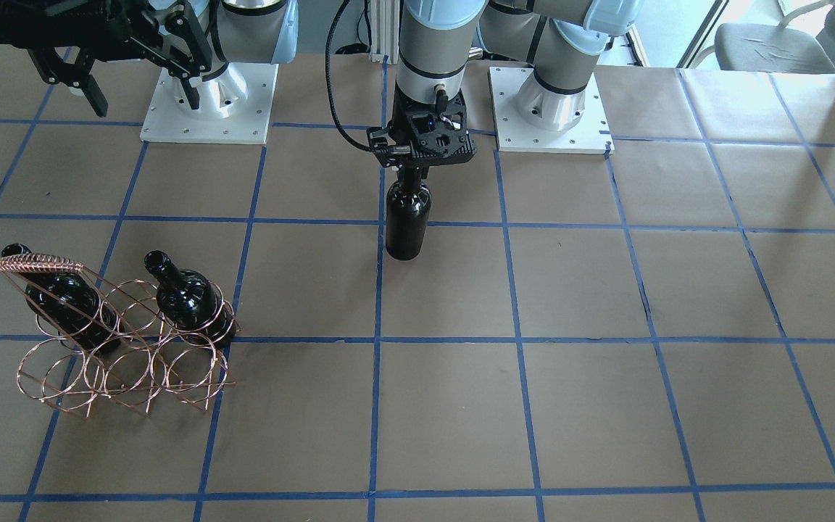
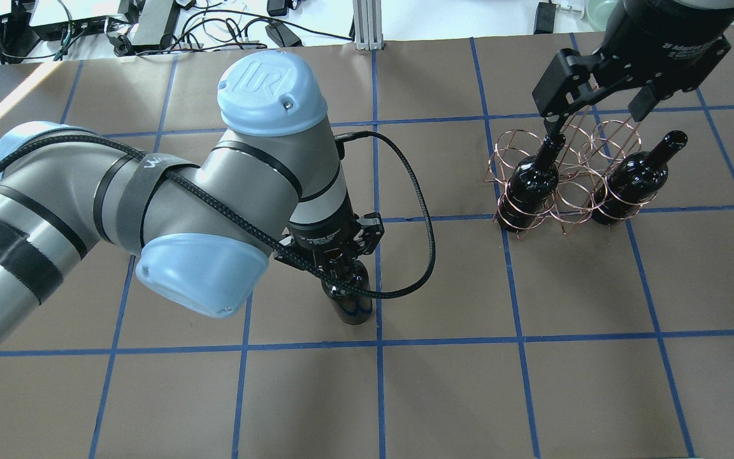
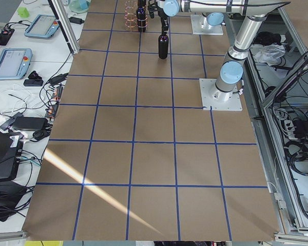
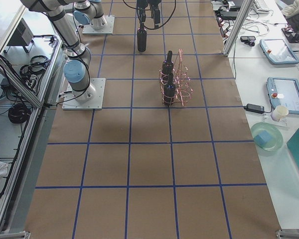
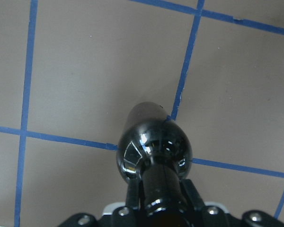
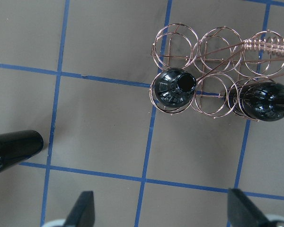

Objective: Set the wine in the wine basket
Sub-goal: 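Lift the bottle with the left gripper and stand it upright mid-table, then open the left gripper and raise it away from the upright bottle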

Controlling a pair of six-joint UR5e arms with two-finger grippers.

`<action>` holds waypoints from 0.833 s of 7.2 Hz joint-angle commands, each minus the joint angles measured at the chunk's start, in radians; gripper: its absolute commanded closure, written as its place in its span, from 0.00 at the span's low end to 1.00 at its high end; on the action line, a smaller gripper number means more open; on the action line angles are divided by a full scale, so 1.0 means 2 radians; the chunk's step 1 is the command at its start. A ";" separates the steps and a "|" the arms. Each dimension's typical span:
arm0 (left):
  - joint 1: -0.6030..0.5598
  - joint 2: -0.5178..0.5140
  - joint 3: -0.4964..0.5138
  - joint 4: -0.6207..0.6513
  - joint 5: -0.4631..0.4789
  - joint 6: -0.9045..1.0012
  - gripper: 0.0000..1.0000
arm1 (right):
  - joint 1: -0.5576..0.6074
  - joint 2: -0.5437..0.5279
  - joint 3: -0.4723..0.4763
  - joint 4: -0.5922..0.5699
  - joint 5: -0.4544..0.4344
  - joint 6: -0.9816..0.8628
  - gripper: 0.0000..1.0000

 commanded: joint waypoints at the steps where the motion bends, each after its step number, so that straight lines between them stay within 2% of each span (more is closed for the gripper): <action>1: -0.001 -0.002 -0.002 0.001 0.003 0.000 0.79 | 0.000 0.000 0.000 0.000 0.000 0.000 0.00; 2: -0.001 -0.004 -0.002 0.000 0.002 -0.001 0.22 | 0.000 0.000 0.001 0.002 0.000 -0.001 0.00; 4: 0.000 -0.001 0.001 -0.004 0.001 -0.014 0.03 | 0.000 0.000 0.006 0.000 0.000 -0.001 0.00; 6: 0.027 0.006 0.034 -0.021 0.000 -0.009 0.00 | 0.000 0.000 0.008 0.000 -0.001 0.002 0.00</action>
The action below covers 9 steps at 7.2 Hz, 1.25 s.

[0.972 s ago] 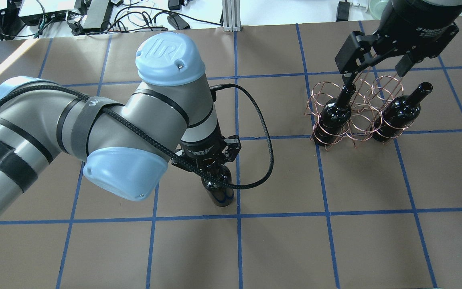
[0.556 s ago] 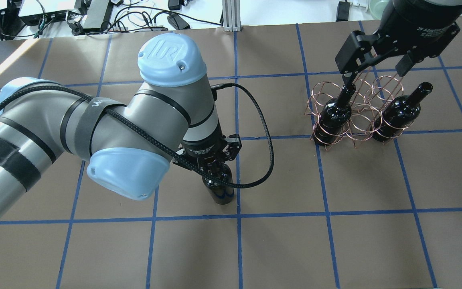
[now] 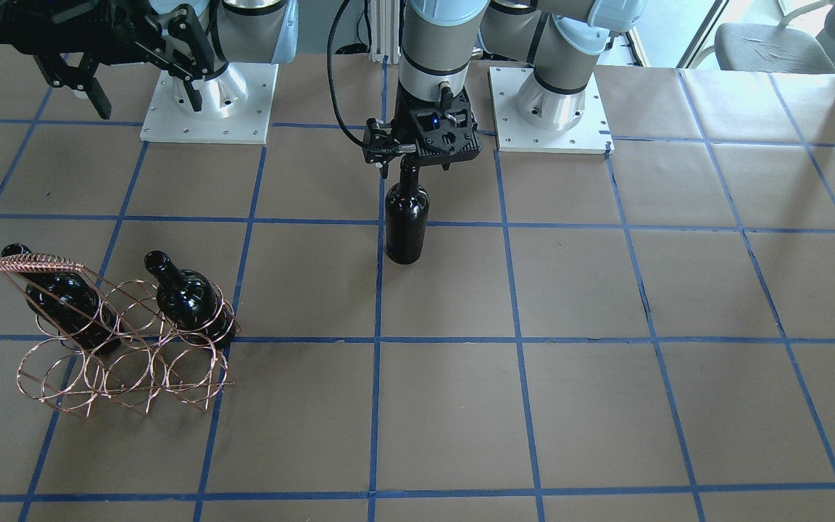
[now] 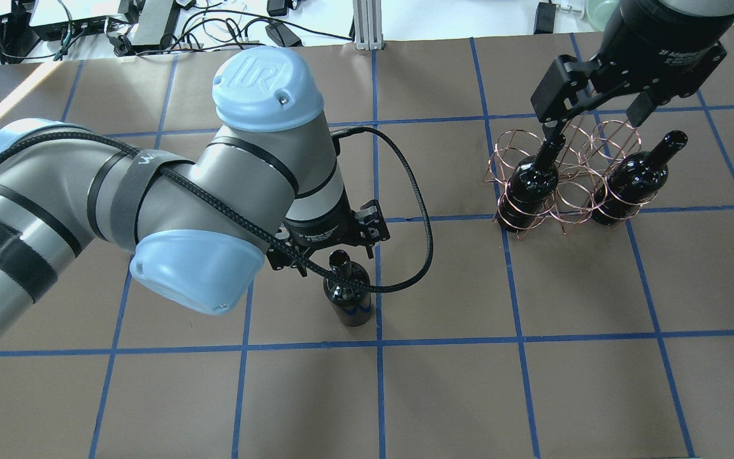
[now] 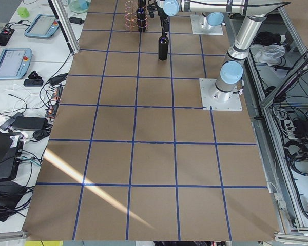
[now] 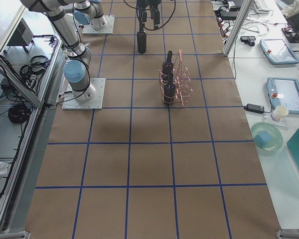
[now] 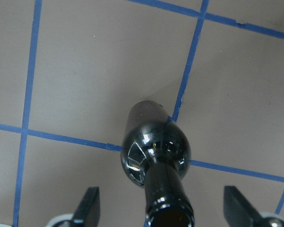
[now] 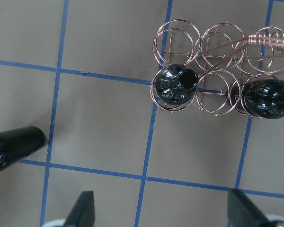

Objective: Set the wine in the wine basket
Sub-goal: 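Open the left gripper and raise it away from the upright bottle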

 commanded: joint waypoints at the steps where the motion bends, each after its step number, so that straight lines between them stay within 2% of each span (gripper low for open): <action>1: 0.045 -0.009 0.052 -0.017 -0.003 0.008 0.00 | 0.001 -0.001 0.002 0.001 0.001 0.004 0.00; 2: 0.073 -0.010 0.073 -0.033 -0.001 0.051 0.00 | 0.005 -0.002 0.007 0.001 0.001 0.007 0.00; 3: 0.124 -0.006 0.090 -0.059 -0.001 0.098 0.00 | 0.012 0.000 0.008 0.000 0.001 0.025 0.00; 4: 0.164 -0.010 0.113 -0.064 0.002 0.124 0.00 | 0.033 0.001 0.008 0.000 0.000 0.079 0.00; 5: 0.190 -0.011 0.129 -0.065 0.018 0.193 0.00 | 0.075 0.005 0.008 -0.005 -0.001 0.138 0.00; 6: 0.211 -0.013 0.134 -0.066 0.011 0.223 0.00 | 0.117 0.008 0.008 -0.011 -0.007 0.194 0.00; 9: 0.215 -0.006 0.132 -0.076 0.020 0.287 0.00 | 0.212 0.061 0.005 -0.071 -0.017 0.330 0.00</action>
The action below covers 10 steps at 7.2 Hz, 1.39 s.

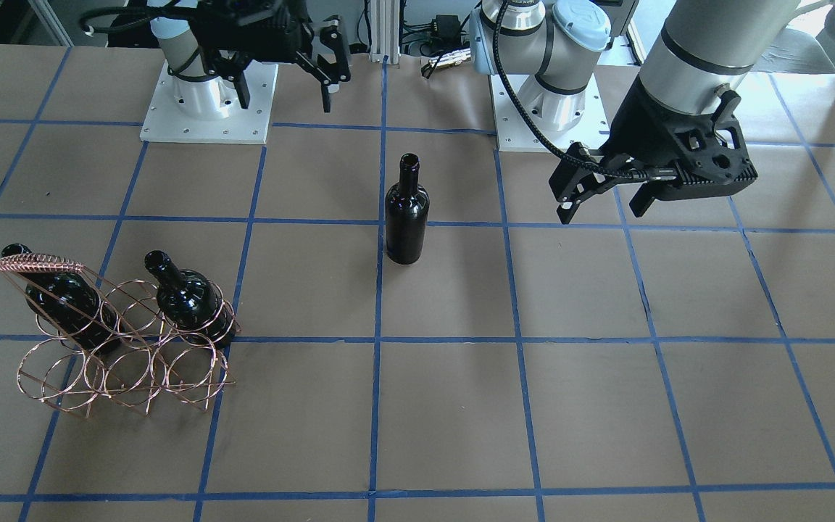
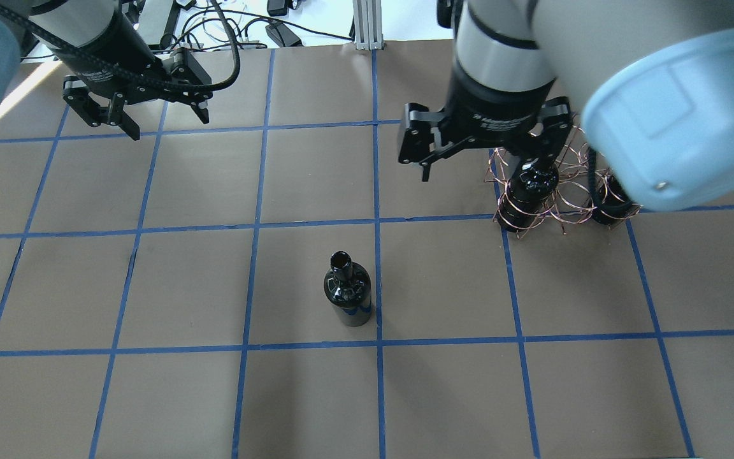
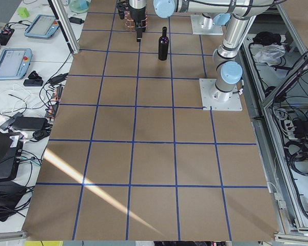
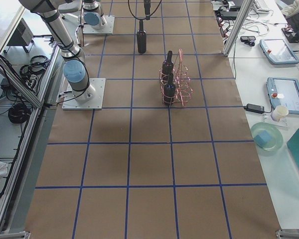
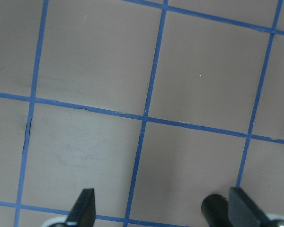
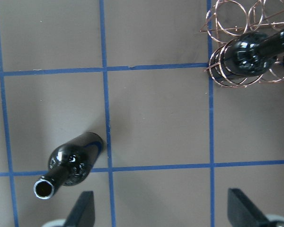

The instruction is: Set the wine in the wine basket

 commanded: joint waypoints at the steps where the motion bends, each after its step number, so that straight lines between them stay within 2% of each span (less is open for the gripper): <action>1: 0.004 0.016 -0.008 -0.019 0.008 0.044 0.00 | 0.065 0.044 -0.001 -0.051 -0.001 0.075 0.00; 2: 0.005 0.025 -0.015 -0.029 0.007 0.044 0.00 | 0.086 0.057 -0.001 -0.058 0.002 0.089 0.00; 4: 0.016 0.052 -0.051 -0.025 0.006 0.069 0.00 | 0.092 0.088 0.001 -0.084 0.005 0.089 0.00; 5: 0.027 0.063 -0.057 -0.024 0.007 0.108 0.01 | 0.096 0.103 0.009 -0.087 0.005 0.091 0.00; 6: 0.065 0.067 -0.055 -0.014 0.005 0.166 0.01 | 0.104 0.114 0.023 -0.105 0.005 0.092 0.00; 7: 0.095 0.052 -0.046 0.054 0.004 0.166 0.01 | 0.104 0.112 0.035 -0.107 0.002 0.092 0.00; 8: 0.094 0.043 -0.031 0.071 0.009 0.139 0.00 | 0.107 0.112 0.040 -0.103 0.004 0.092 0.00; 9: 0.090 0.033 -0.016 0.063 0.018 0.075 0.00 | 0.111 0.111 0.055 -0.104 0.004 0.089 0.00; 10: 0.070 0.023 -0.006 0.062 0.029 0.056 0.00 | 0.112 0.110 0.064 -0.106 0.005 0.090 0.01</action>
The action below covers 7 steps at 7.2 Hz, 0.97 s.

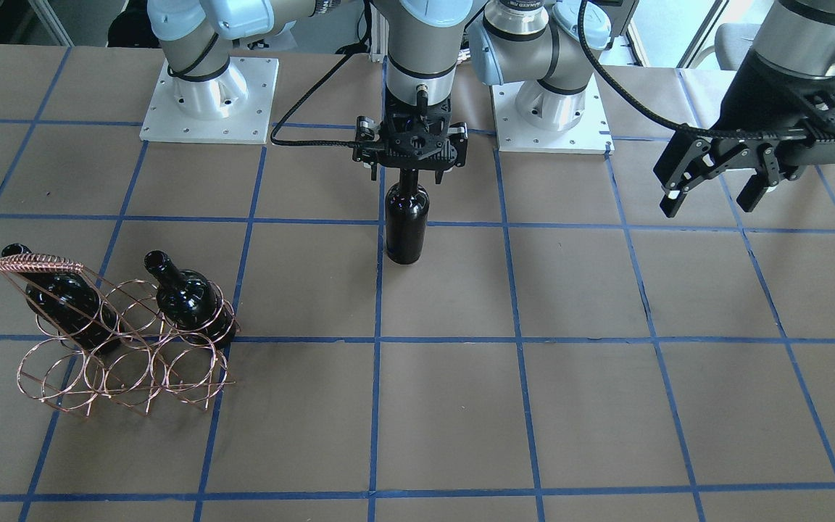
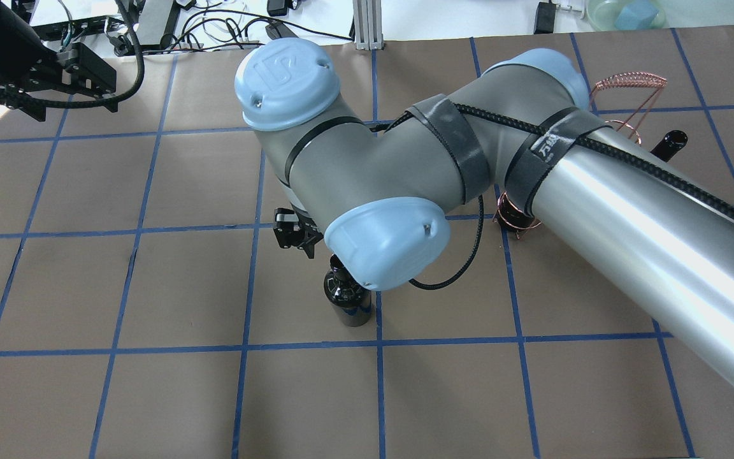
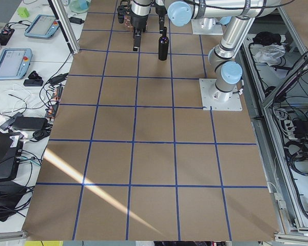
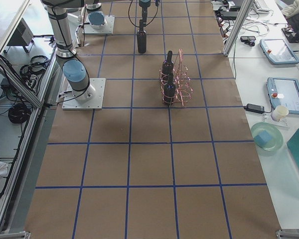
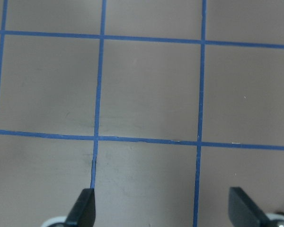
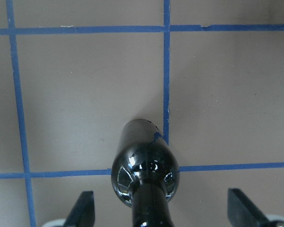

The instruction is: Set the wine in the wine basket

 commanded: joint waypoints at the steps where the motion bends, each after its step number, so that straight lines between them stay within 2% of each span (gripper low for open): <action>1: -0.050 -0.023 0.020 0.002 0.052 -0.073 0.00 | 0.003 -0.002 0.014 -0.002 0.001 0.000 0.01; 2: -0.095 -0.030 0.014 0.005 0.078 -0.099 0.00 | 0.003 -0.002 0.014 -0.002 -0.003 -0.002 0.07; 3: -0.112 -0.022 0.002 -0.002 0.080 -0.103 0.00 | 0.003 -0.003 0.014 -0.002 -0.004 -0.001 0.16; 4: -0.109 -0.006 -0.023 -0.003 0.078 -0.092 0.02 | 0.003 -0.002 0.014 -0.002 0.002 0.004 0.30; 5: -0.098 -0.002 -0.025 0.000 0.073 -0.082 0.02 | 0.003 -0.002 0.014 -0.002 0.005 0.003 0.37; 7: -0.074 -0.001 -0.029 -0.004 -0.031 -0.070 0.00 | 0.003 -0.002 0.014 -0.002 0.020 0.000 0.37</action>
